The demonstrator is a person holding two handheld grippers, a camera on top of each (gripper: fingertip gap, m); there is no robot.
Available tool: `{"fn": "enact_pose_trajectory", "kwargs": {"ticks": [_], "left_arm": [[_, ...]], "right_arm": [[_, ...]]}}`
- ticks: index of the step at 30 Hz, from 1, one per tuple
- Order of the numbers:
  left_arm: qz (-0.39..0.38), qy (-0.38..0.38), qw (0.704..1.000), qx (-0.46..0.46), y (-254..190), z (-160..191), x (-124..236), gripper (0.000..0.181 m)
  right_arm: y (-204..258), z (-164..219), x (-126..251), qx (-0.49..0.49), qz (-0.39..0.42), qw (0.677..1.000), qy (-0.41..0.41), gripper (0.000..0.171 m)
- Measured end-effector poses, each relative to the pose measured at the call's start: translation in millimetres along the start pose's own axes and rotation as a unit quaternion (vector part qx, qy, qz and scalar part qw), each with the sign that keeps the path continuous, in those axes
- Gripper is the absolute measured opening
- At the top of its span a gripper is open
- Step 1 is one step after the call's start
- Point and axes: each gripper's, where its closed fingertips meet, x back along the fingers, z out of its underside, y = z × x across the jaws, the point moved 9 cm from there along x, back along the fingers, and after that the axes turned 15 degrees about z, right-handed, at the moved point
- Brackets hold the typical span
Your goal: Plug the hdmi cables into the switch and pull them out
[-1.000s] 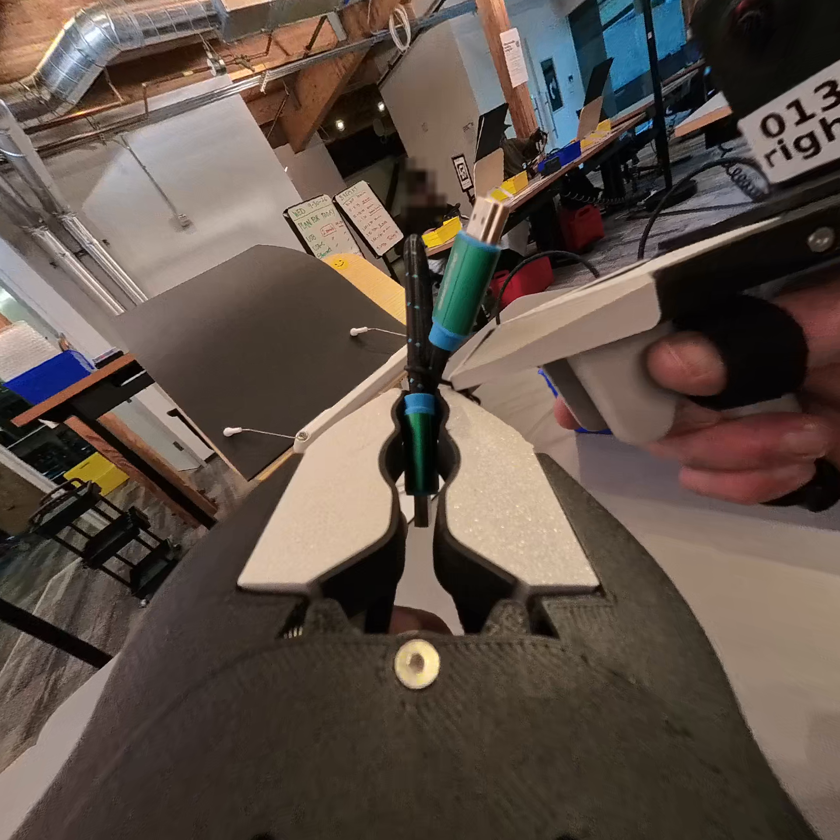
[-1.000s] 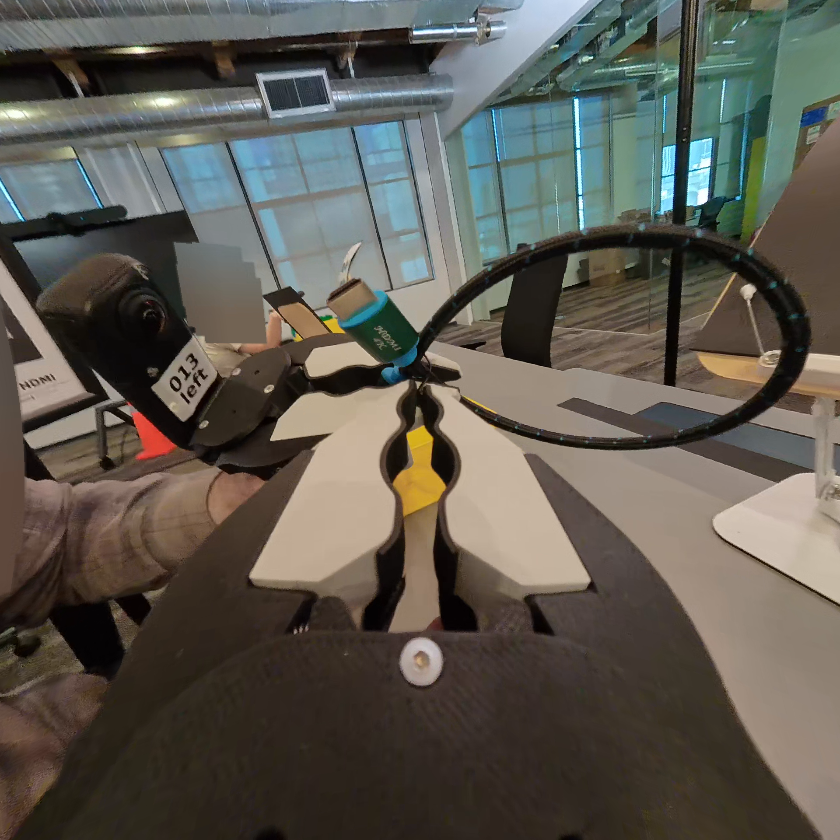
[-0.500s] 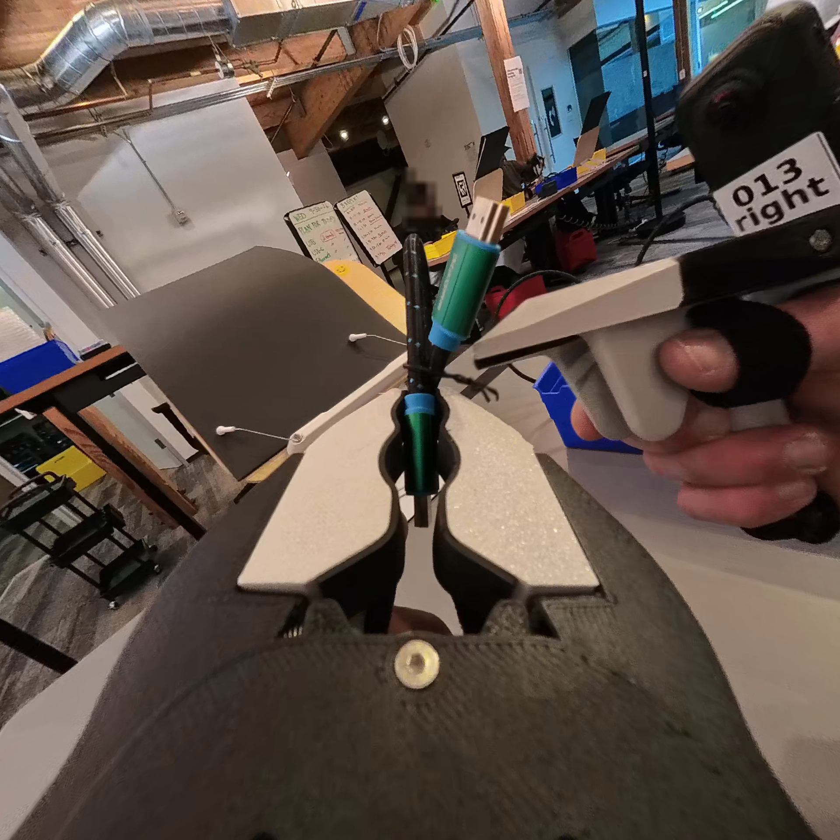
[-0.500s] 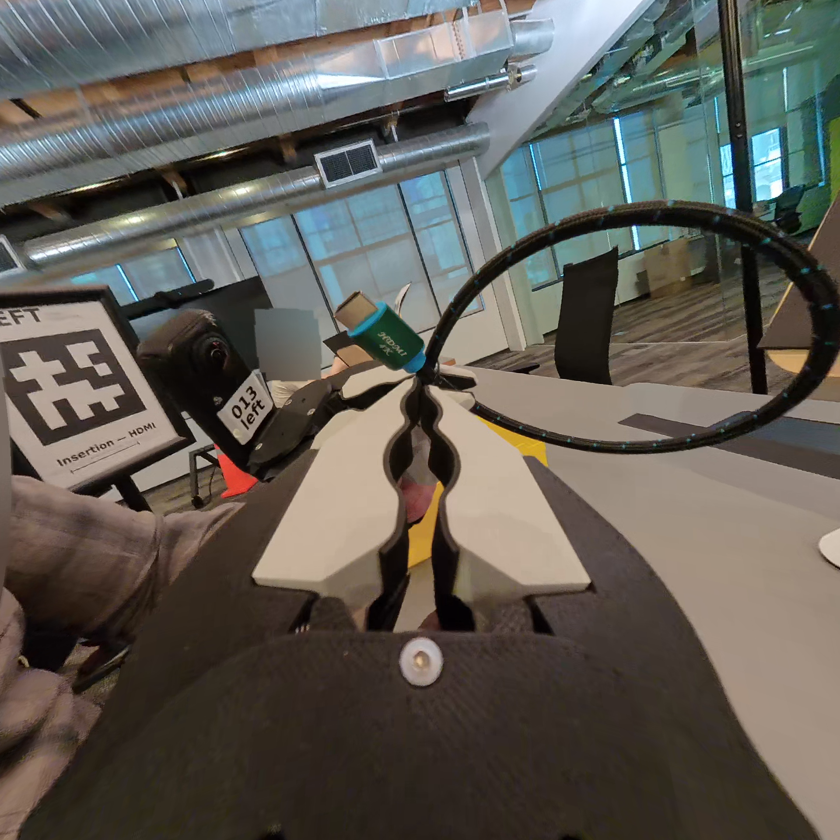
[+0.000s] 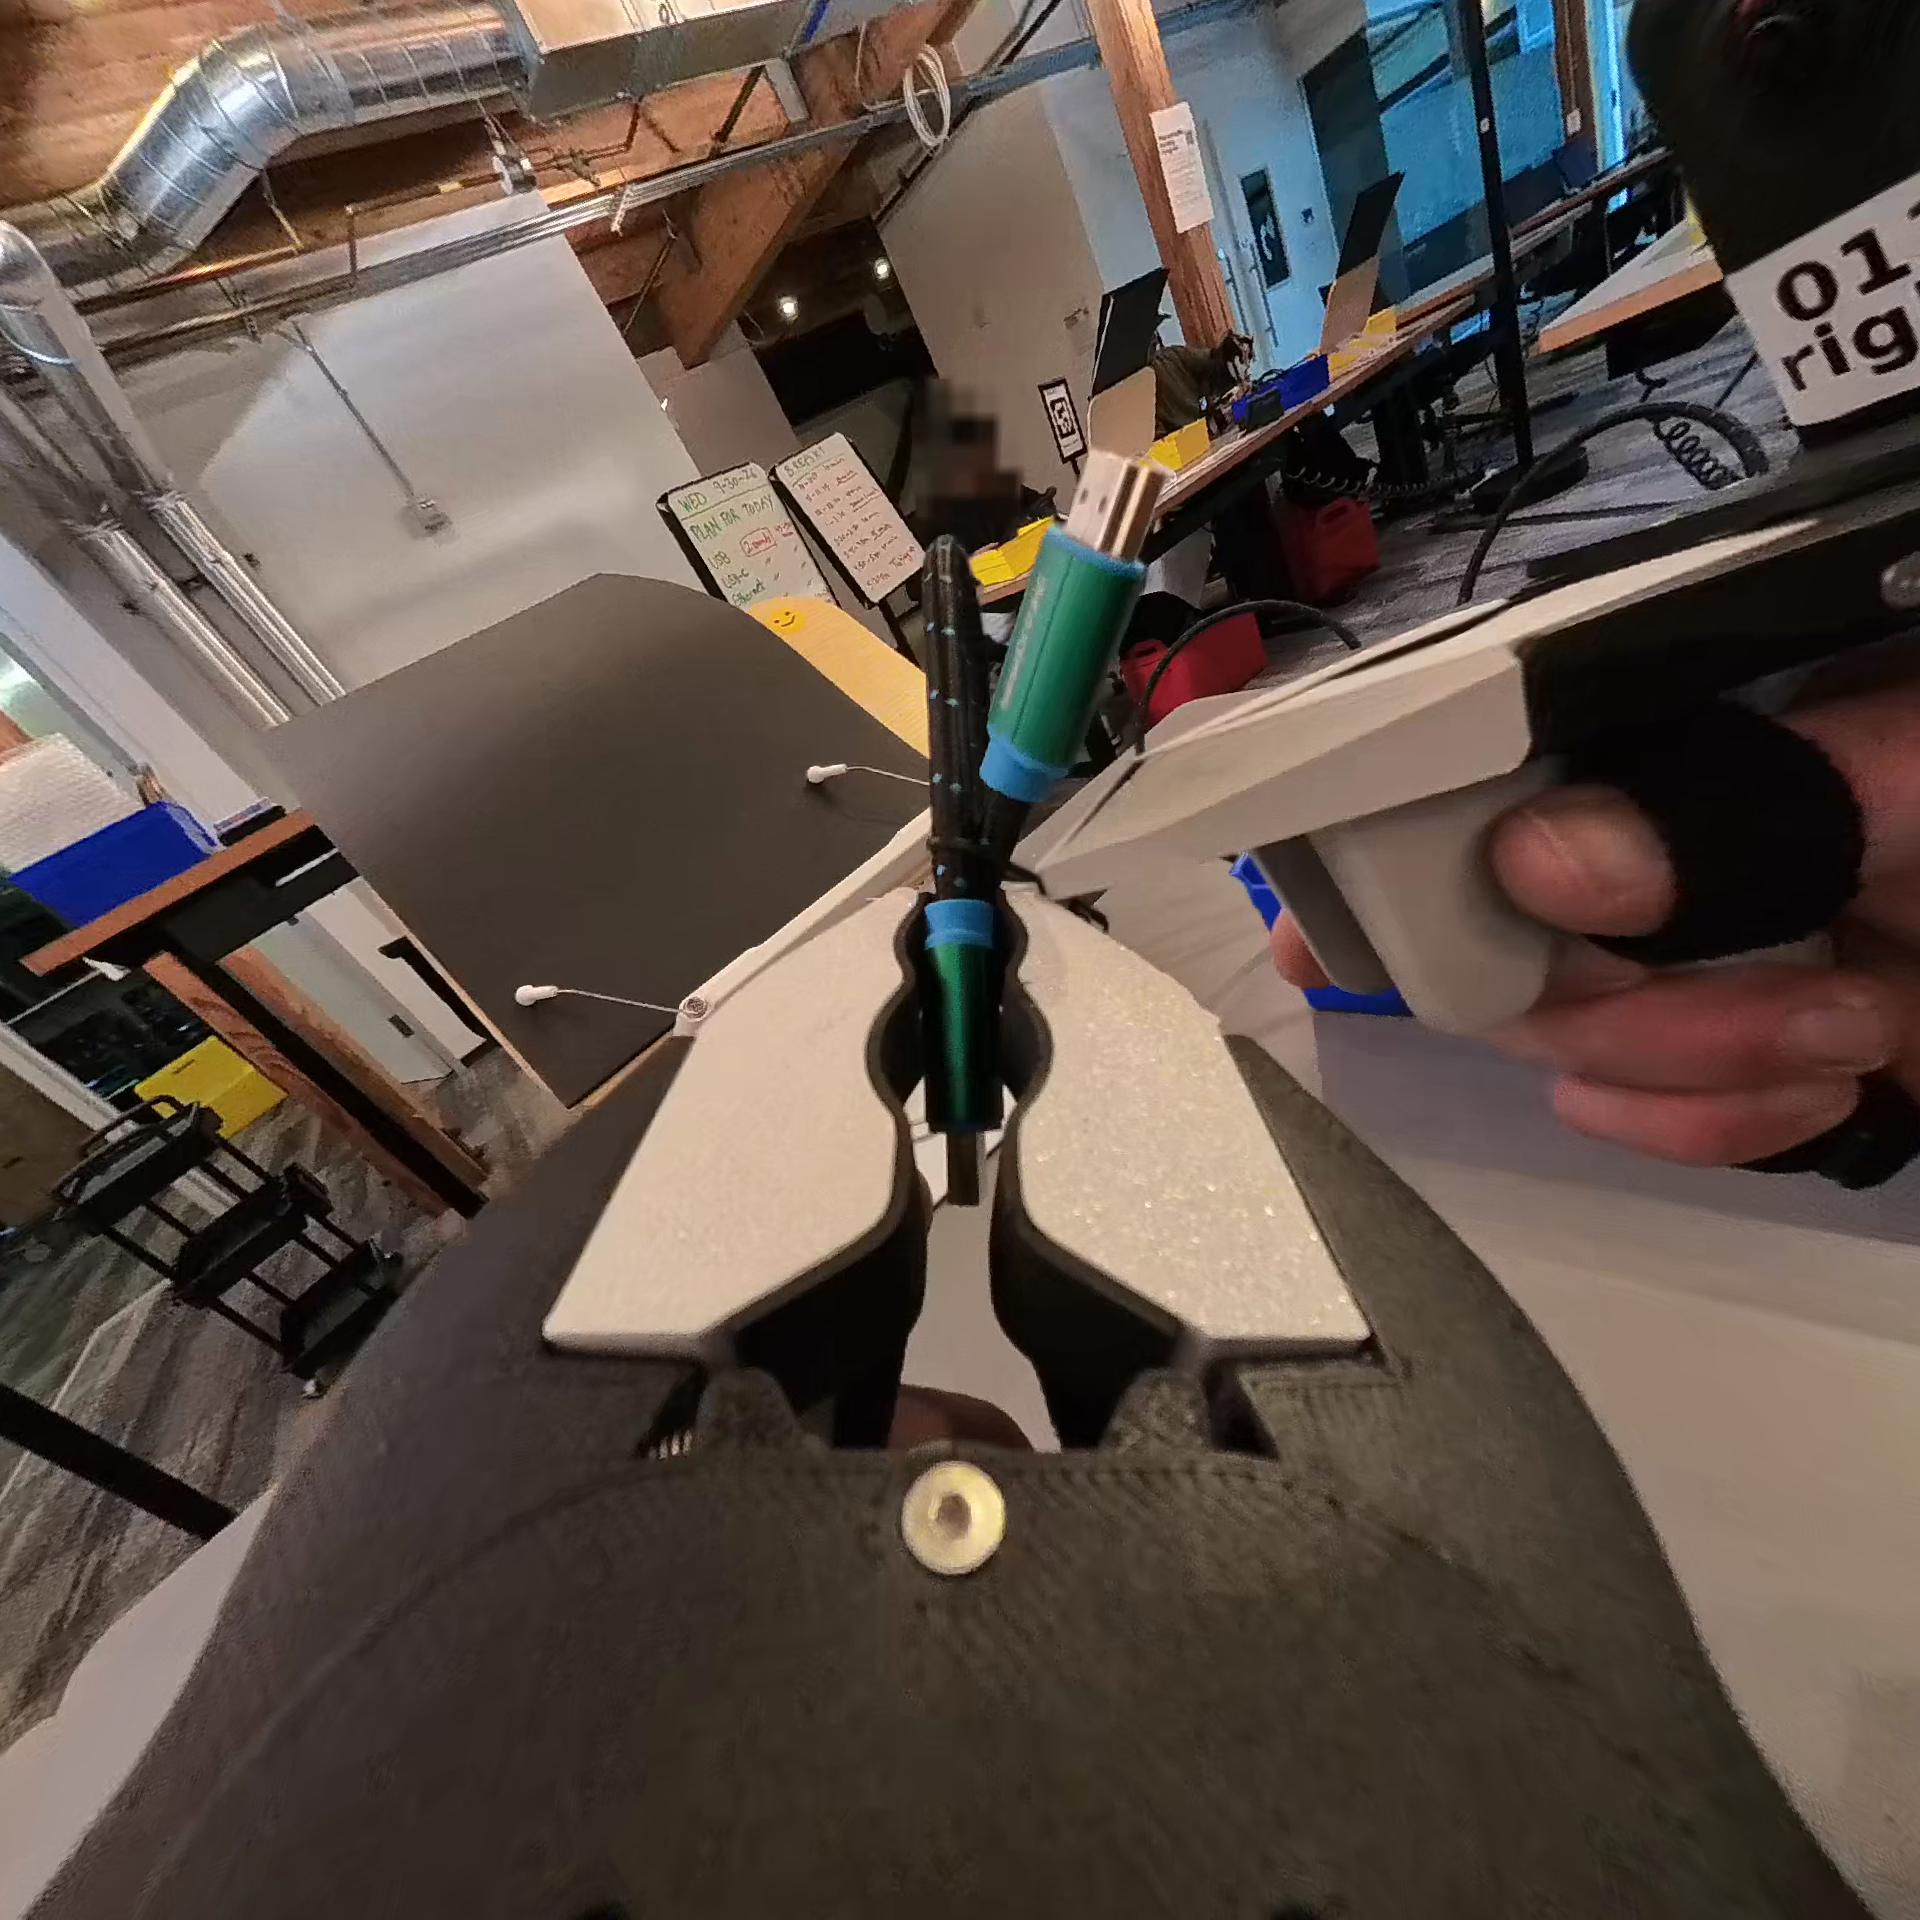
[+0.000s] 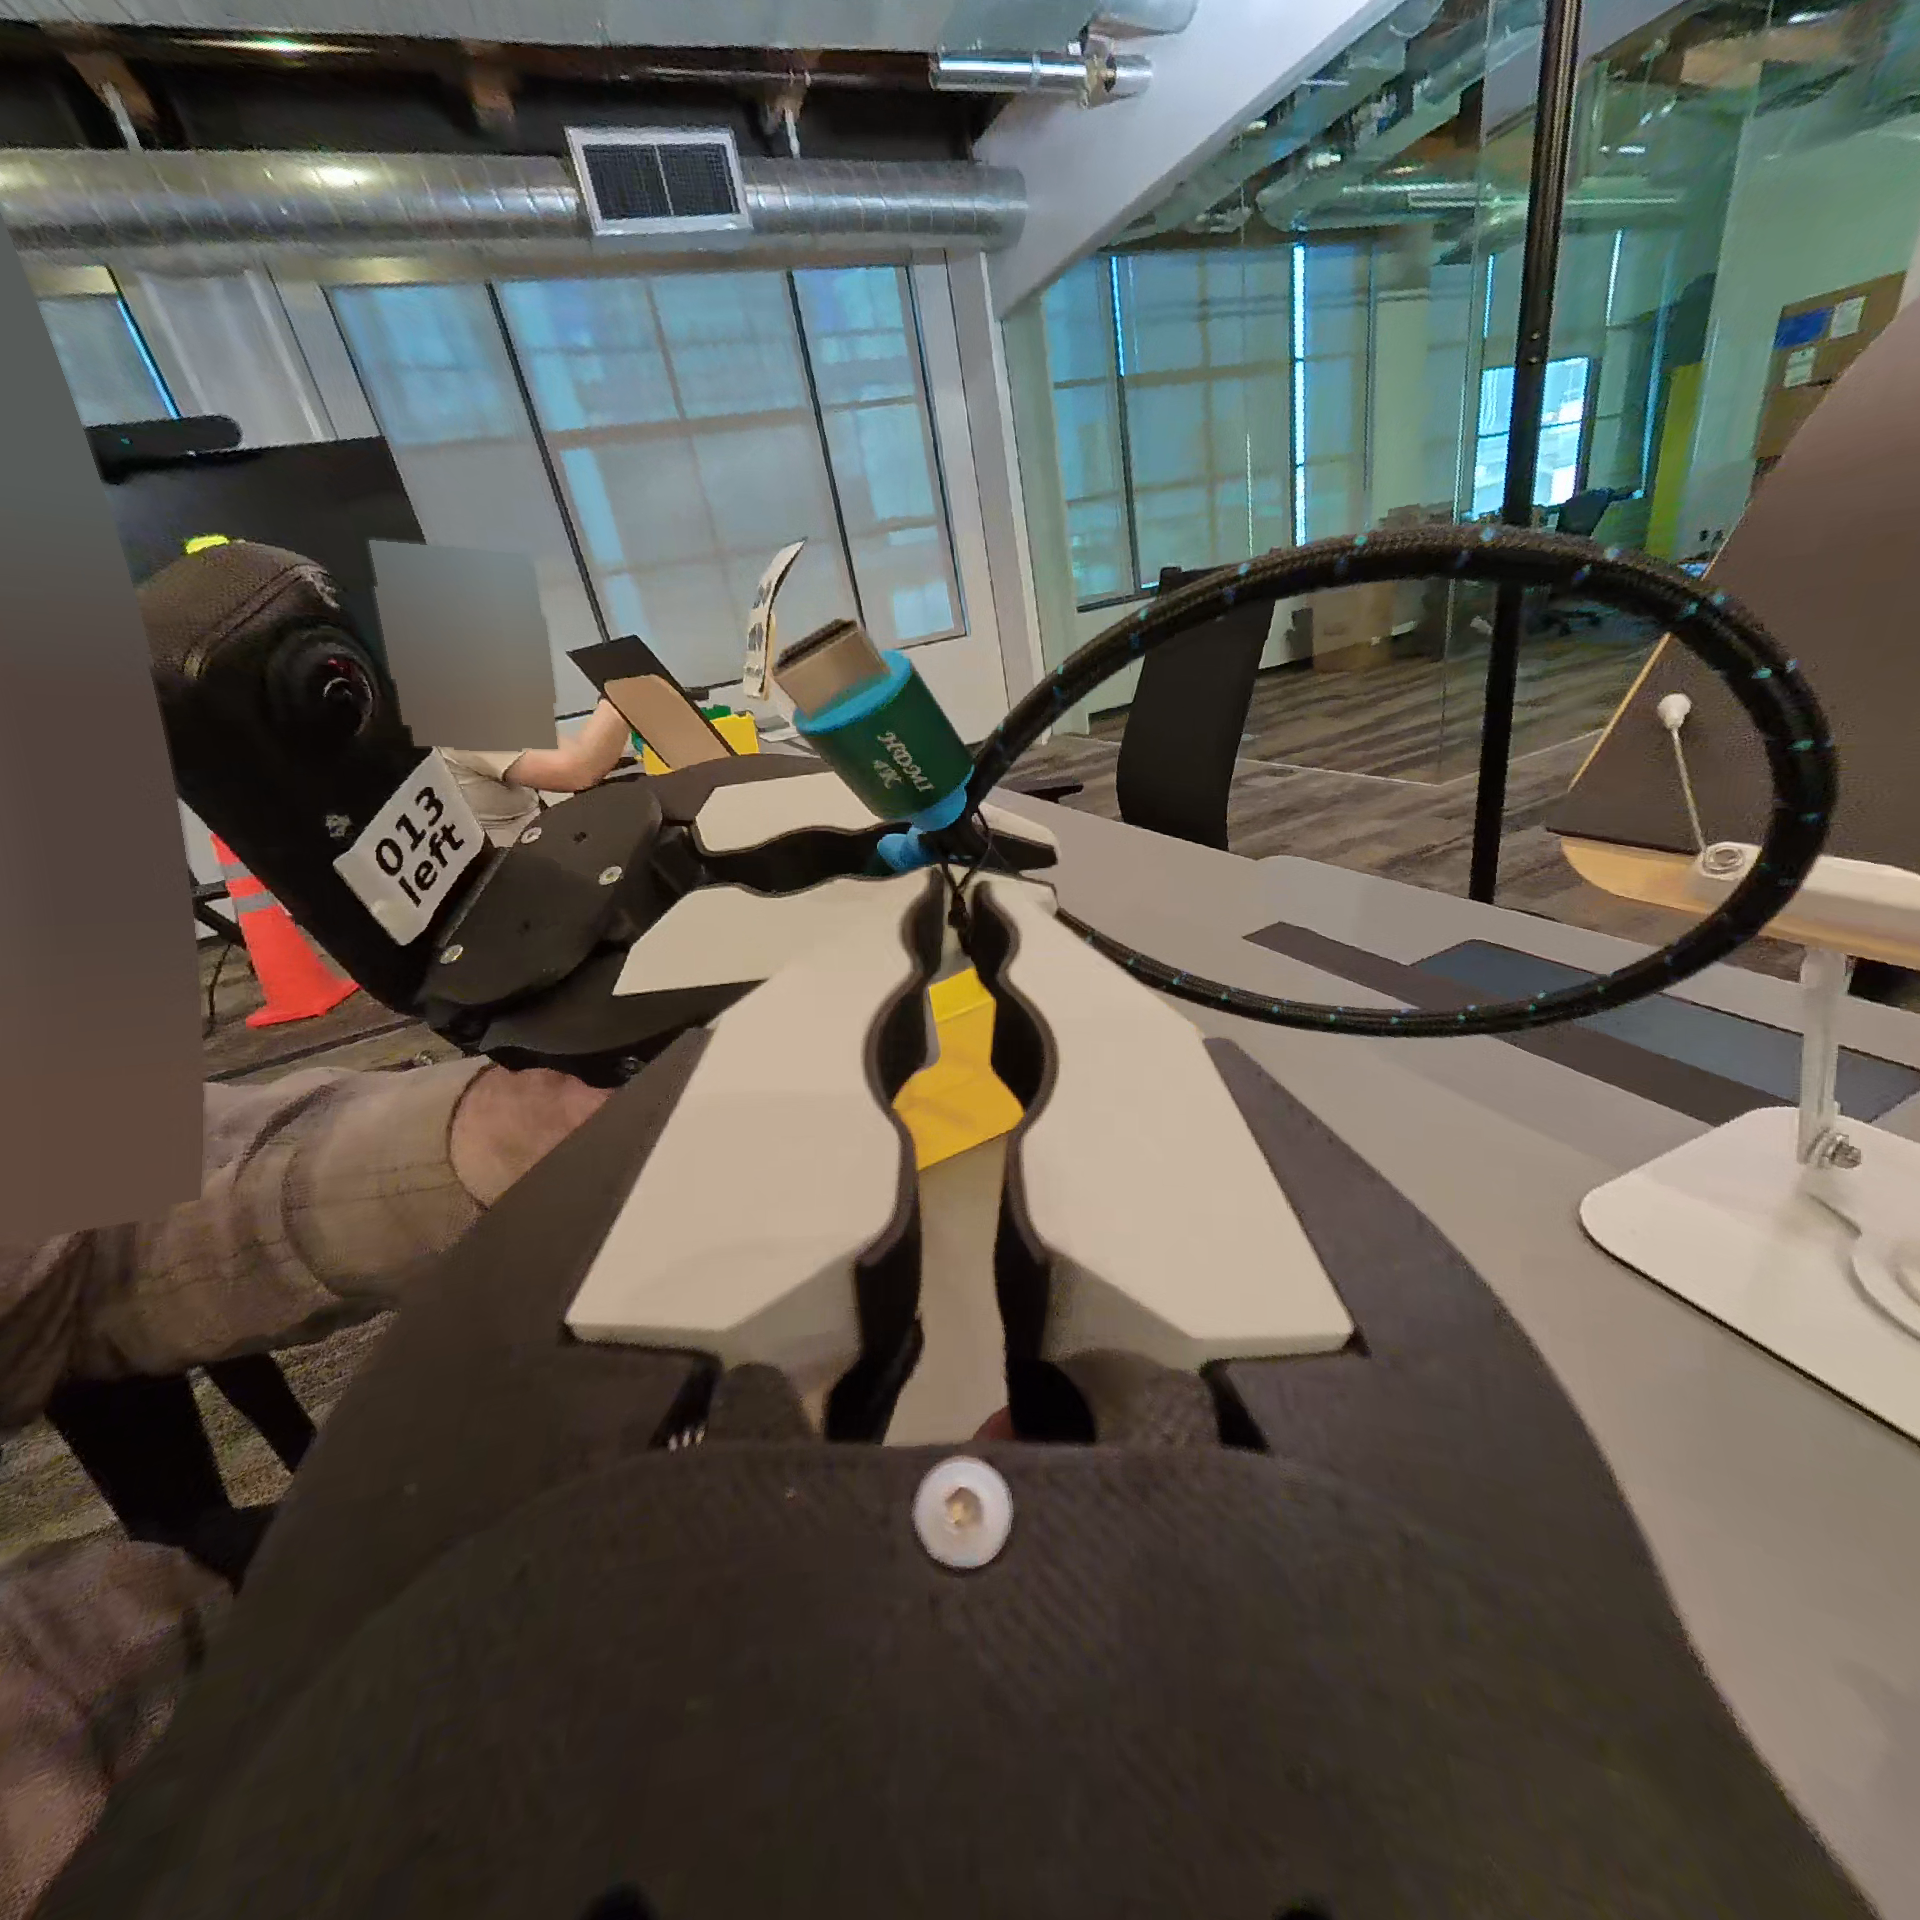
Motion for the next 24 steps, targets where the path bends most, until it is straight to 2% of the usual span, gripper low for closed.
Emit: {"fn": "enact_pose_trajectory", "kwargs": {"ticks": [8,20,22,24], "left_arm": [[0.003,-0.002,1.0,0.002,-1.2,0.6,0.4,0.008],[0.022,-0.019,0.999,0.021,-1.1,-1.1,1.7,0.008],[0.009,-0.001,0.999,0.034,5.3,6.4,0.8,0.008],[0.014,-0.011,0.999,0.046,7.5,7.7,2.9,0.008]], "right_arm": [[0.3,0.6,1.6,0.012,-0.018,1.0,0.004,0.0],[0.6,-1.0,3.5,-0.14,-0.136,0.98,-0.03,0.0],[11.5,-4.1,4.6,-0.125,-0.162,0.978,-0.033,0.0],[16.6,-4.0,2.7,-0.096,-0.153,0.983,-0.026,0.0]]}}
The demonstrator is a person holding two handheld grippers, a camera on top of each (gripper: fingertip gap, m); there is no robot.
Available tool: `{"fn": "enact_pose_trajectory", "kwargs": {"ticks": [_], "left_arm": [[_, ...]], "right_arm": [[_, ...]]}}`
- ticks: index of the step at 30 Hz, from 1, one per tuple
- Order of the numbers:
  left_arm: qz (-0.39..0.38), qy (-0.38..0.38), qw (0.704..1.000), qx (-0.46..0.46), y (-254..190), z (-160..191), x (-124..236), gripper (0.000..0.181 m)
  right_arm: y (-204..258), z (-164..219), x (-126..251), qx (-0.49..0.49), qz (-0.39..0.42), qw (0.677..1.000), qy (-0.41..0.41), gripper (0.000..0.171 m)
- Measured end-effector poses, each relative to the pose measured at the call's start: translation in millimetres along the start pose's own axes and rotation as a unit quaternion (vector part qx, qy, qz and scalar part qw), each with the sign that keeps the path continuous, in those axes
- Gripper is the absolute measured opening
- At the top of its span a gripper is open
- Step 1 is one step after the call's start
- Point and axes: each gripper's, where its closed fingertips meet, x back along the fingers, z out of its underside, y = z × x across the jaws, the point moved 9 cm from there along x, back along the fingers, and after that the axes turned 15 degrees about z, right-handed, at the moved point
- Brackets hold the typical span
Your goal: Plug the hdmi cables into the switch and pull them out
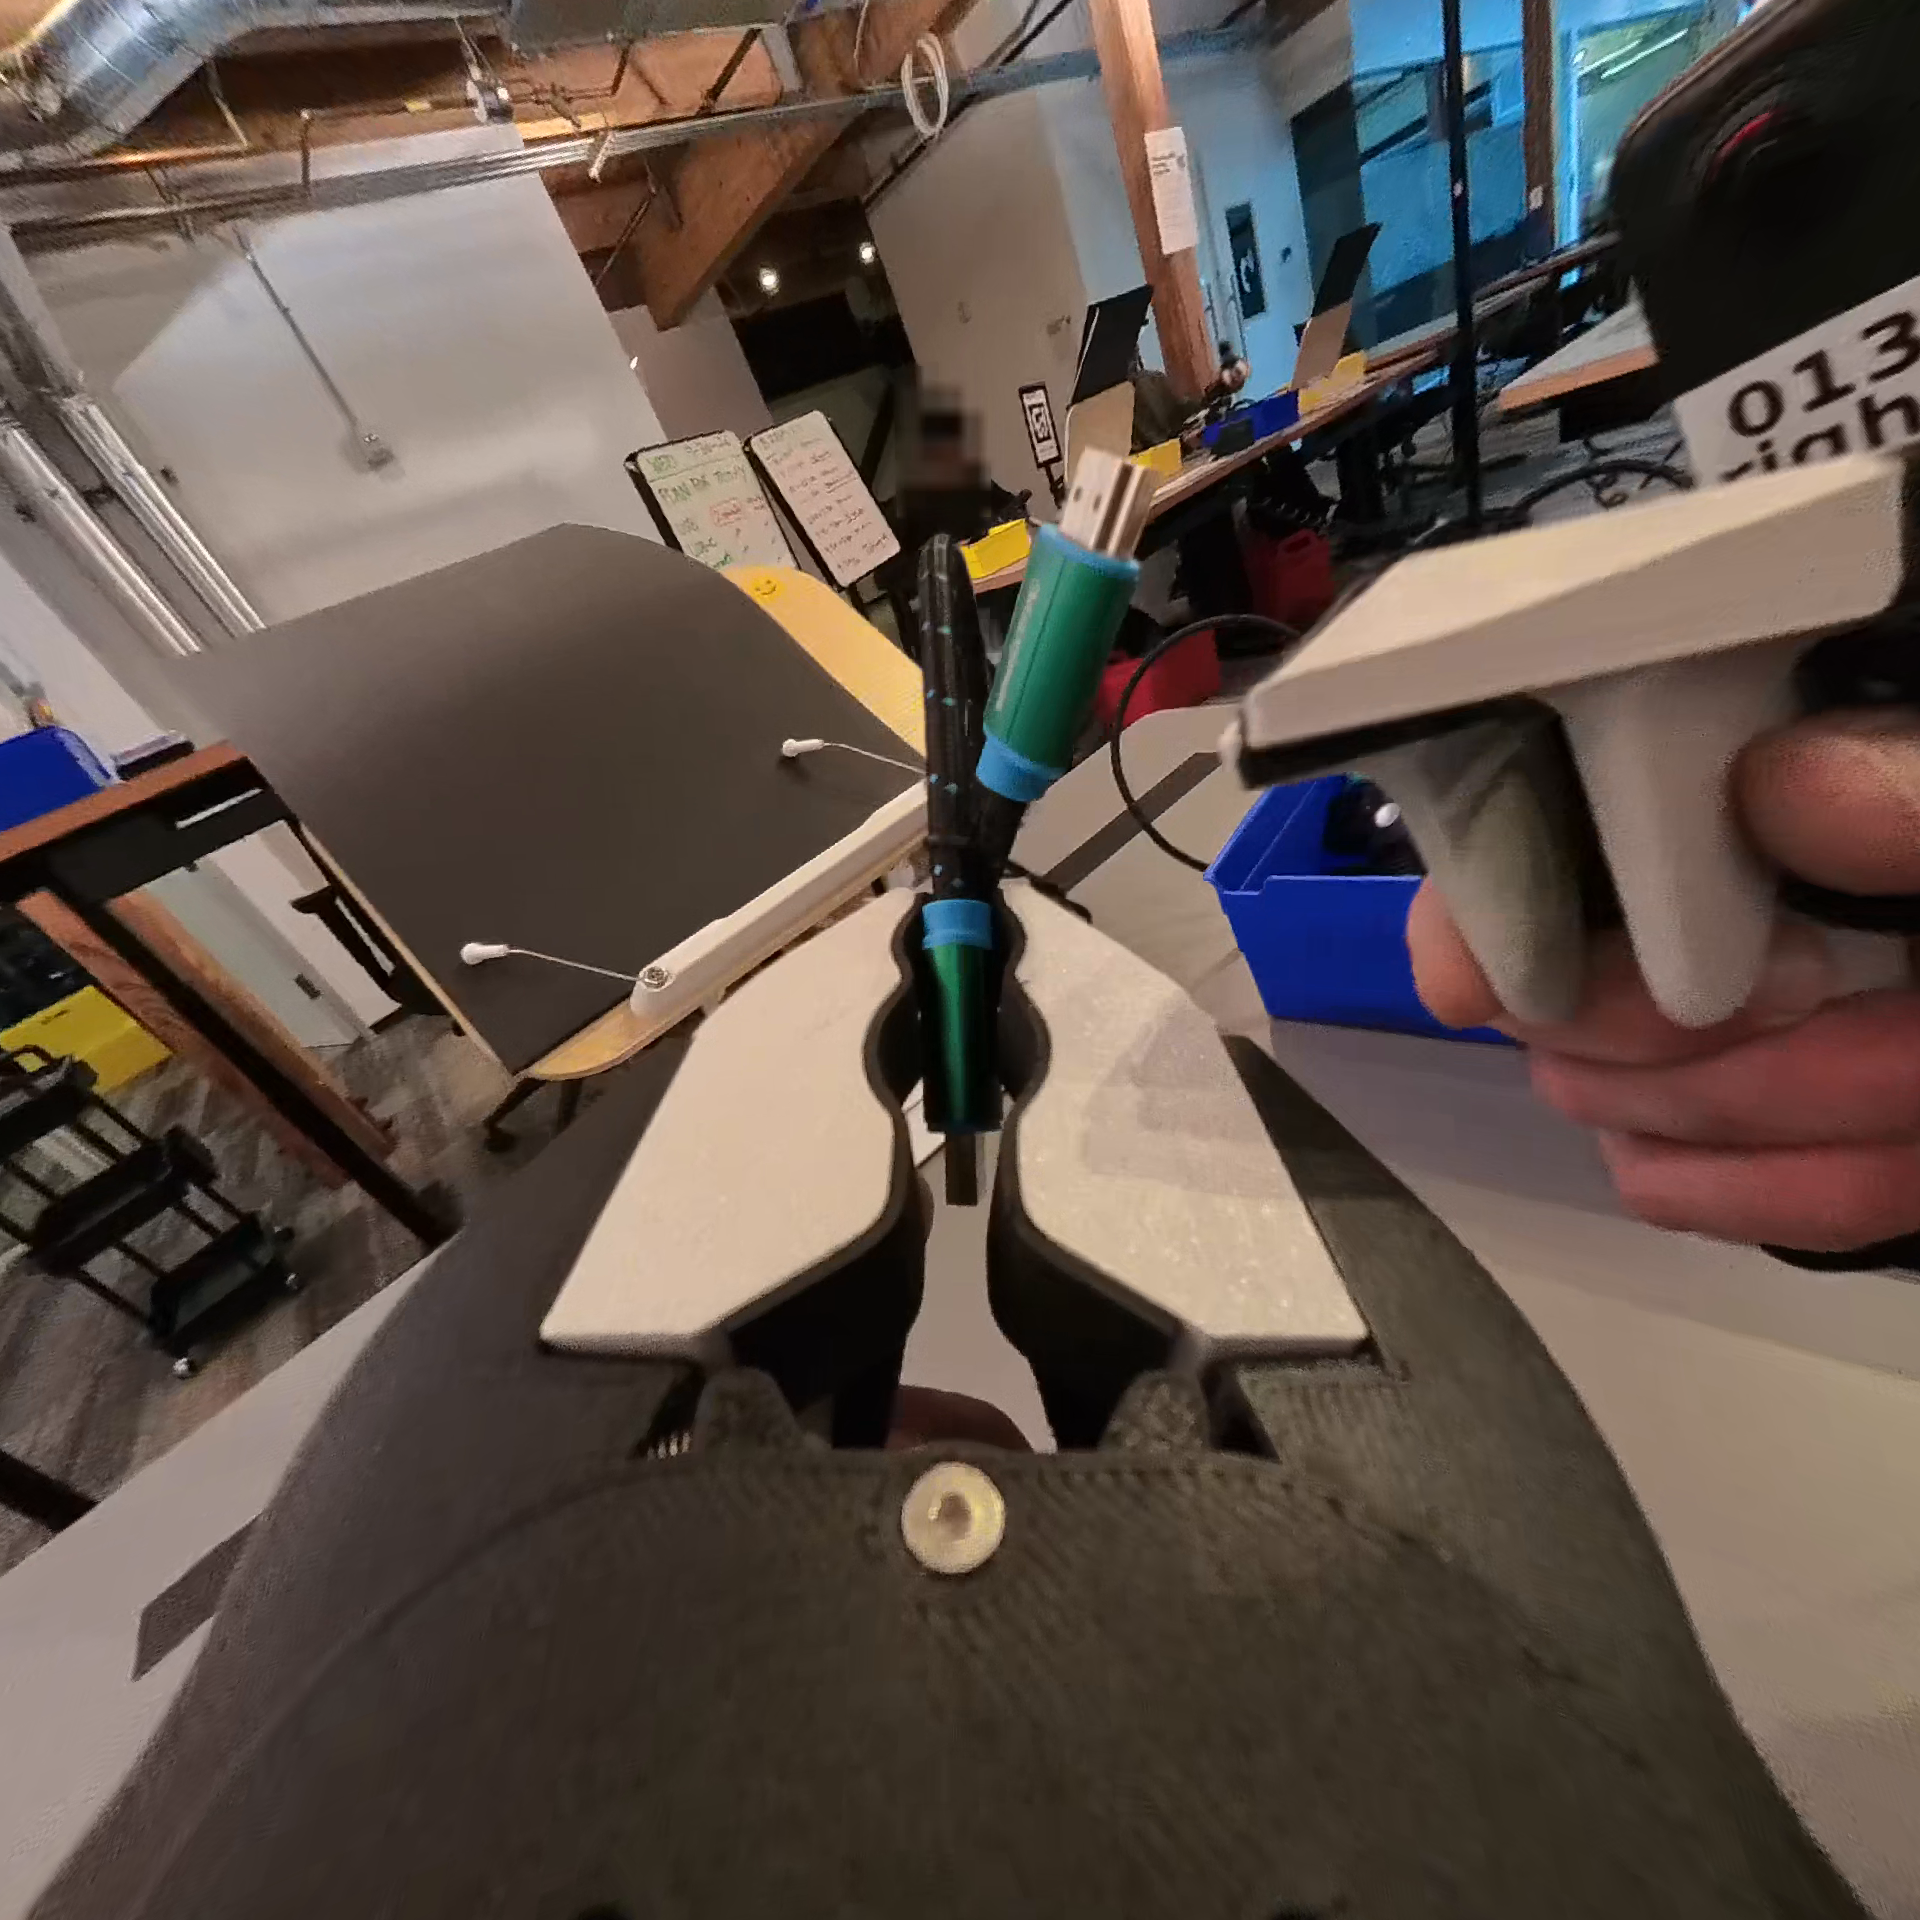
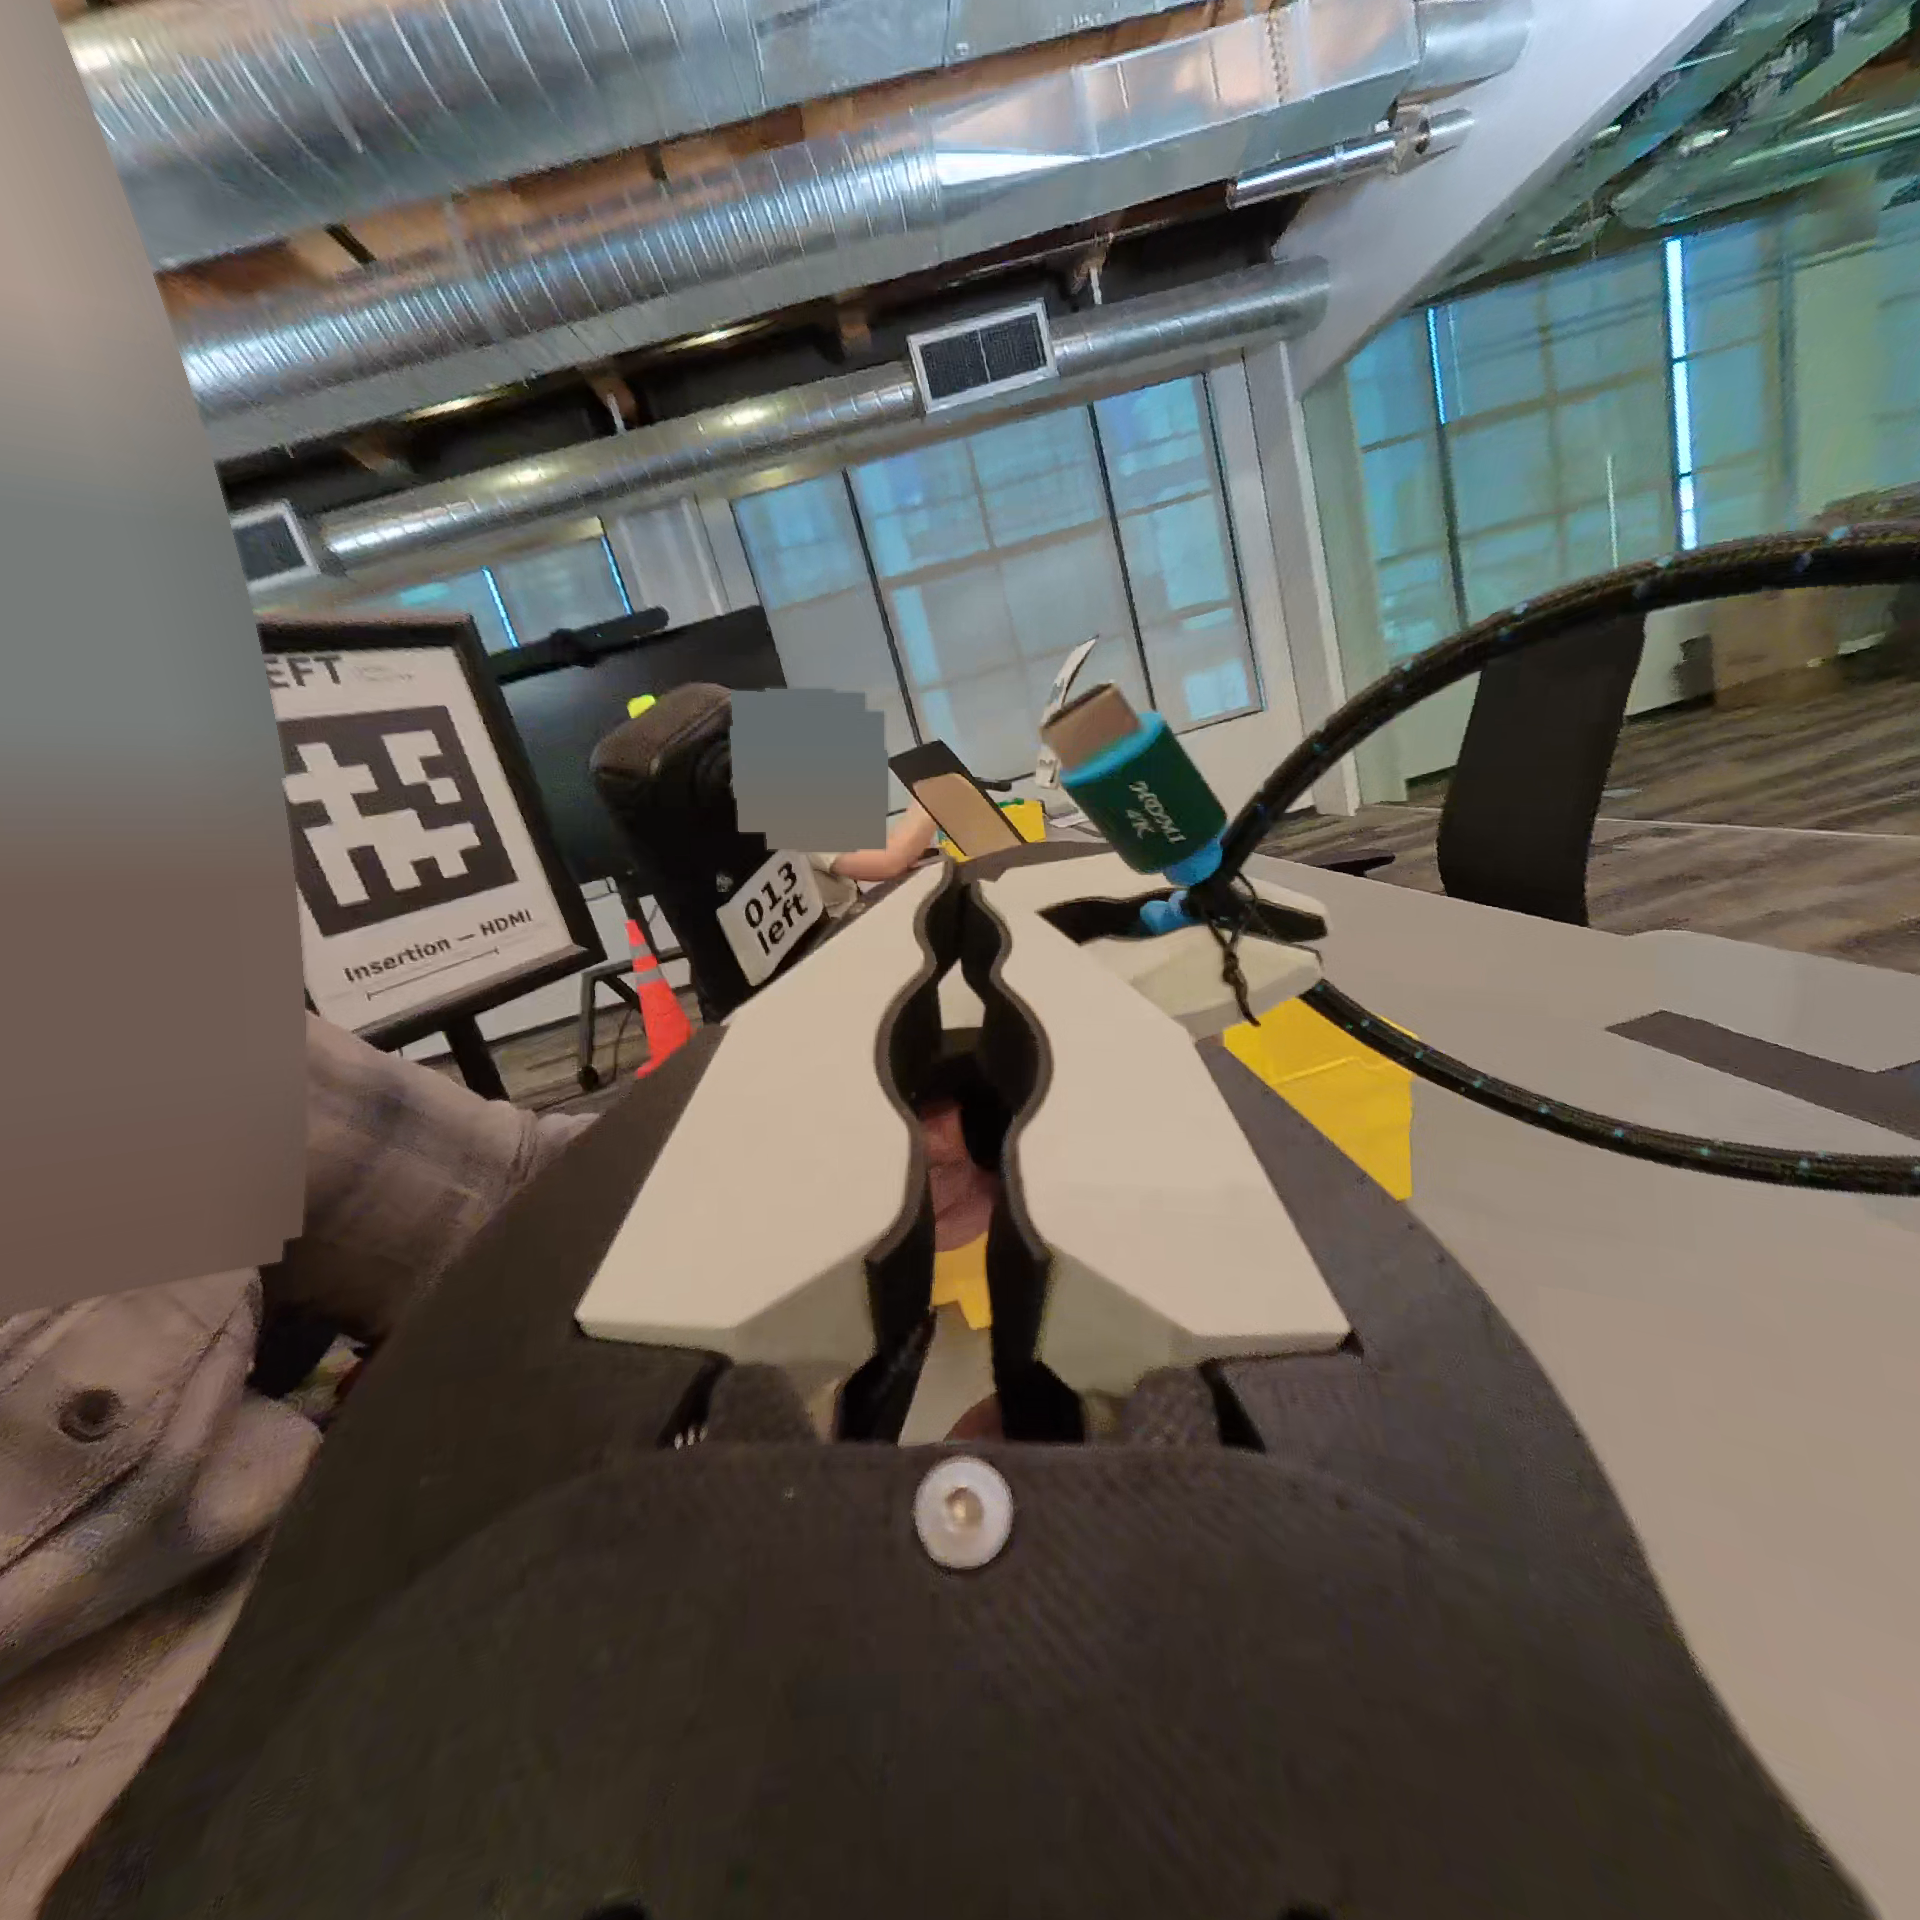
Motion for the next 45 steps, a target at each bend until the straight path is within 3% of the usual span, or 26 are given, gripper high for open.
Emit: {"fn": "enact_pose_trajectory", "kwargs": {"ticks": [7,9,12,16,22,27,39,45], "left_arm": [[0.008,-0.003,1.0,0.0,-2.4,-2.5,-0.9,0.008],[0.011,-0.005,1.0,0.0,-3.9,-3.4,-1.4,0.009],[0.014,-0.011,1.0,-0.001,-5.7,-5.3,-0.9,0.008],[0.019,-0.017,1.0,0.004,-5.5,-5.8,-0.4,0.009],[0.035,-0.027,0.999,-0.001,-5.4,-3.7,1.7,0.008],[0.038,-0.042,0.998,-0.01,-5.0,-6.1,2.7,0.008],[0.029,-0.084,0.995,-0.043,-13.2,-8.9,5.8,0.009],[0.028,-0.084,0.995,-0.043,-14.0,-10.1,6.4,0.009]], "right_arm": [[-16.1,-4.8,9.8,0.159,0.148,0.976,0.012,0.005],[-13.4,-2.0,7.9,0.194,0.159,0.968,0.025,0.016],[-15.2,1.7,6.9,0.2,0.168,0.965,0.028,0.013],[-16.8,3.0,7.0,0.175,0.153,0.972,0.03,0.0],[-21.7,6.2,7.7,0.108,0.107,0.988,0.035,0.0],[-23.5,7.3,7.8,-0.012,0.032,0.999,0.008,0.0],[-12.4,21.1,-4.8,-0.242,-0.123,0.961,-0.049,0.0],[-11.8,21.6,-4.3,-0.228,-0.119,0.965,-0.043,0.0]]}}
